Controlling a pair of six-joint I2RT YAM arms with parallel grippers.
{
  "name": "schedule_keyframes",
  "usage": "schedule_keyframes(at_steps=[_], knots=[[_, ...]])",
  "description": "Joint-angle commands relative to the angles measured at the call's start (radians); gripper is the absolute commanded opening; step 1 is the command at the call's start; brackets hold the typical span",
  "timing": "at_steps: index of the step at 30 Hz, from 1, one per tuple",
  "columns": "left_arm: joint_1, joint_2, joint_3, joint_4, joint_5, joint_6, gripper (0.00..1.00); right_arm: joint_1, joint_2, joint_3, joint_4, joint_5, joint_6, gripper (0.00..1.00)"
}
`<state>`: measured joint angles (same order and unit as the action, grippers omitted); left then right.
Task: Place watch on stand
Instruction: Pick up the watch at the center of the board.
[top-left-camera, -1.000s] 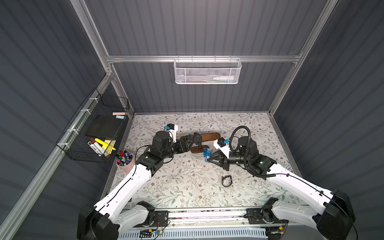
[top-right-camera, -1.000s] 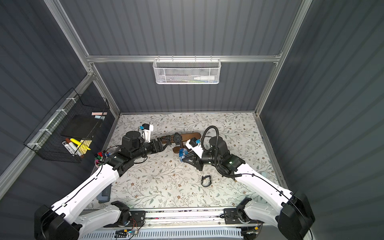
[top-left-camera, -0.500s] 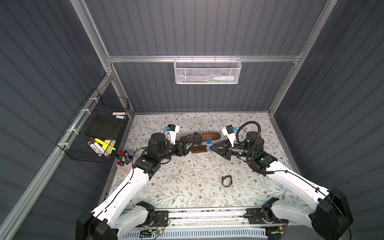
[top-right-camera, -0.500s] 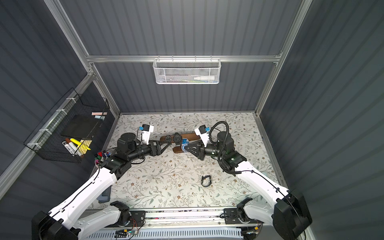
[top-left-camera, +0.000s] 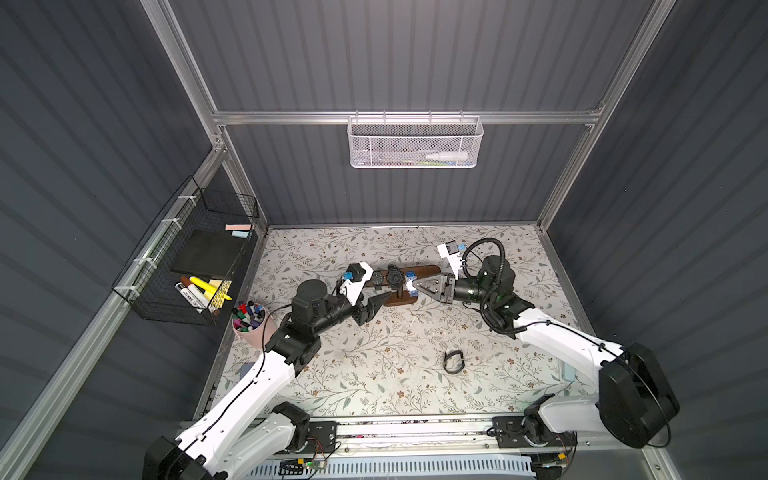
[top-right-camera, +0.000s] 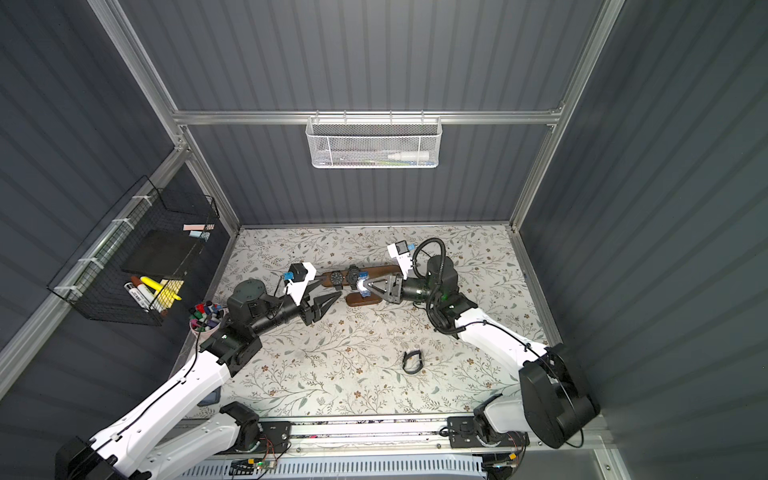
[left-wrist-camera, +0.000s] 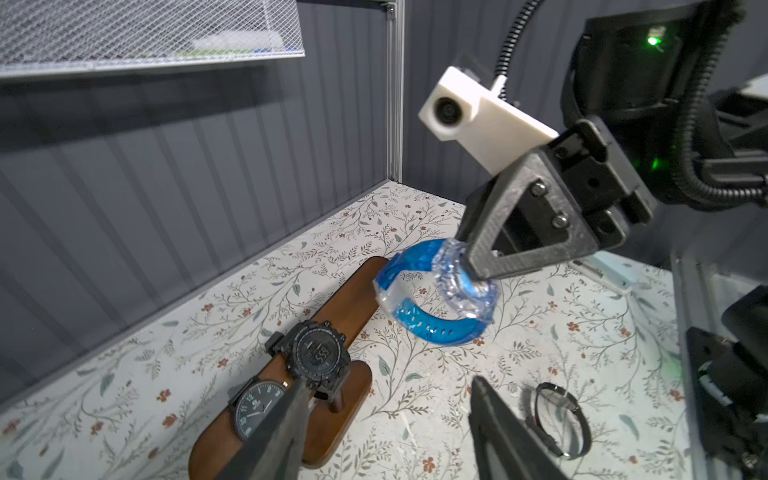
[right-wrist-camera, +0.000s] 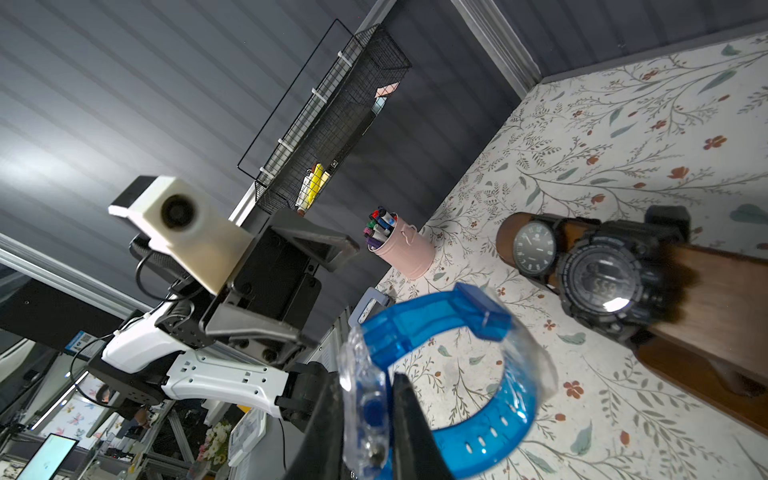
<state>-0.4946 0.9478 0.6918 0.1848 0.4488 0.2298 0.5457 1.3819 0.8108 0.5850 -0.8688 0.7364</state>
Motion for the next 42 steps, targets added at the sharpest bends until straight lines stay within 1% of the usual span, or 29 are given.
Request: schedule_keyframes(at_steps=[1, 3, 5, 8, 11, 14, 23, 29, 37, 42], knots=[[-0.031, 0.024, -0.023, 0.088, -0.051, 0.231, 0.58, -0.001, 0.021, 0.038, 0.131, -0.032, 0.126, 0.0], [-0.065, 0.038, -0.043, 0.148, -0.092, 0.281, 0.58, -0.001, 0.037, 0.048, 0.142, -0.04, 0.15, 0.0], [-0.069, 0.055, -0.057, 0.199, -0.1, 0.294, 0.57, -0.001, 0.051, 0.051, 0.167, -0.057, 0.17, 0.0], [-0.07, 0.105, -0.036, 0.191, -0.099, 0.31, 0.52, -0.001, 0.064, 0.044, 0.236, -0.061, 0.214, 0.0], [-0.07, 0.125, -0.034, 0.229, -0.056, 0.295, 0.5, 0.0, 0.073, 0.048, 0.254, -0.075, 0.233, 0.0], [-0.07, 0.15, -0.019, 0.241, -0.082, 0.291, 0.5, 0.002, 0.076, 0.037, 0.276, -0.083, 0.244, 0.0], [-0.07, 0.21, 0.02, 0.273, -0.061, 0.282, 0.5, 0.018, 0.082, 0.024, 0.286, -0.099, 0.258, 0.0], [-0.07, 0.208, 0.028, 0.284, -0.064, 0.256, 0.5, 0.025, 0.094, 0.018, 0.266, -0.108, 0.236, 0.0], [-0.07, 0.123, 0.04, 0.186, -0.037, 0.252, 0.5, 0.026, 0.075, 0.019, 0.132, -0.114, 0.151, 0.0], [-0.068, 0.148, 0.032, 0.208, -0.056, 0.263, 0.5, 0.031, 0.083, 0.03, 0.163, -0.128, 0.179, 0.0]])
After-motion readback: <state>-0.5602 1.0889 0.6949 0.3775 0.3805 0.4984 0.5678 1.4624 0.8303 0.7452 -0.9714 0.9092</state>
